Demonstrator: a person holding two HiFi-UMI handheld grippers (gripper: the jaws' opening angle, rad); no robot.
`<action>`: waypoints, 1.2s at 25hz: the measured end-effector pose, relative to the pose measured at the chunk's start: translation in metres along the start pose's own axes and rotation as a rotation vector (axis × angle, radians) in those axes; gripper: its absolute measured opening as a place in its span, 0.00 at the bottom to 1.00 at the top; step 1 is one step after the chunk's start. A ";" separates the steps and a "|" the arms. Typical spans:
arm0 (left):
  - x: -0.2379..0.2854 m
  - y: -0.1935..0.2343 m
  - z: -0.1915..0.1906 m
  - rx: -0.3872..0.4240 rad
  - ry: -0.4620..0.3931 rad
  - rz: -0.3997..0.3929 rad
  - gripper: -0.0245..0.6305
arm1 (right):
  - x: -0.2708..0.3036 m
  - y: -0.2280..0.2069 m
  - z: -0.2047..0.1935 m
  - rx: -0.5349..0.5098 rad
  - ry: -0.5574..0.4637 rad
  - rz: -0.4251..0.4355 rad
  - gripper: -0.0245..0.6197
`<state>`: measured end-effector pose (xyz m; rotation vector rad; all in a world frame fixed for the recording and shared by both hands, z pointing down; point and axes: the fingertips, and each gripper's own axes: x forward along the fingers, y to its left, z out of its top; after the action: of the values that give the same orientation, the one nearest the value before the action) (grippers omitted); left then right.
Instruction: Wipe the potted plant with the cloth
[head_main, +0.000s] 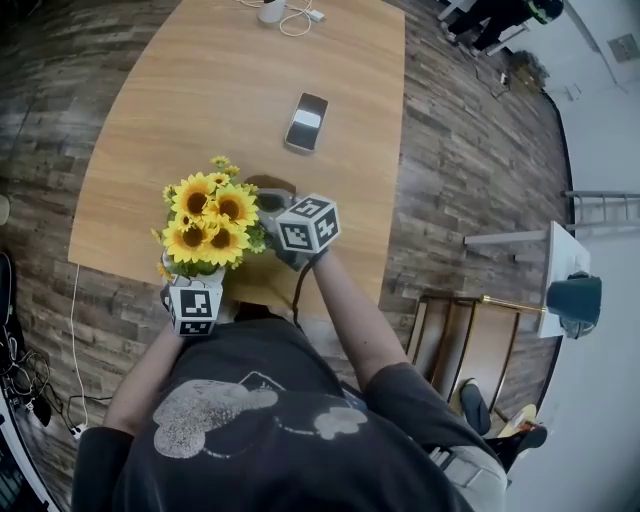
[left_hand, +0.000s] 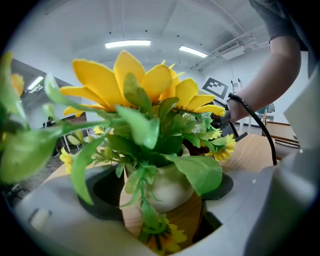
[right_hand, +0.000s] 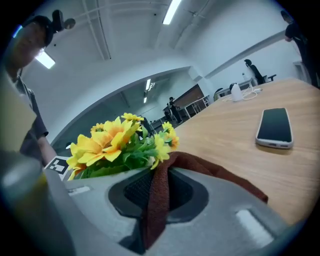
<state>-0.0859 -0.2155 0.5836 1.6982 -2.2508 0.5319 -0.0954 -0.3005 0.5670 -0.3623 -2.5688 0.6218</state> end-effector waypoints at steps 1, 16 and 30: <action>0.000 0.000 0.000 0.005 -0.004 -0.010 0.75 | 0.000 0.004 -0.004 -0.005 0.006 -0.003 0.11; -0.001 0.000 -0.003 0.065 0.006 -0.177 0.75 | -0.022 0.056 -0.050 0.042 -0.009 -0.054 0.11; -0.015 0.012 -0.012 0.185 -0.028 -0.455 0.74 | 0.006 0.116 -0.083 0.057 0.043 -0.034 0.11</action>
<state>-0.0937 -0.1942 0.5863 2.2324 -1.7845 0.6188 -0.0427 -0.1689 0.5779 -0.3091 -2.5055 0.6663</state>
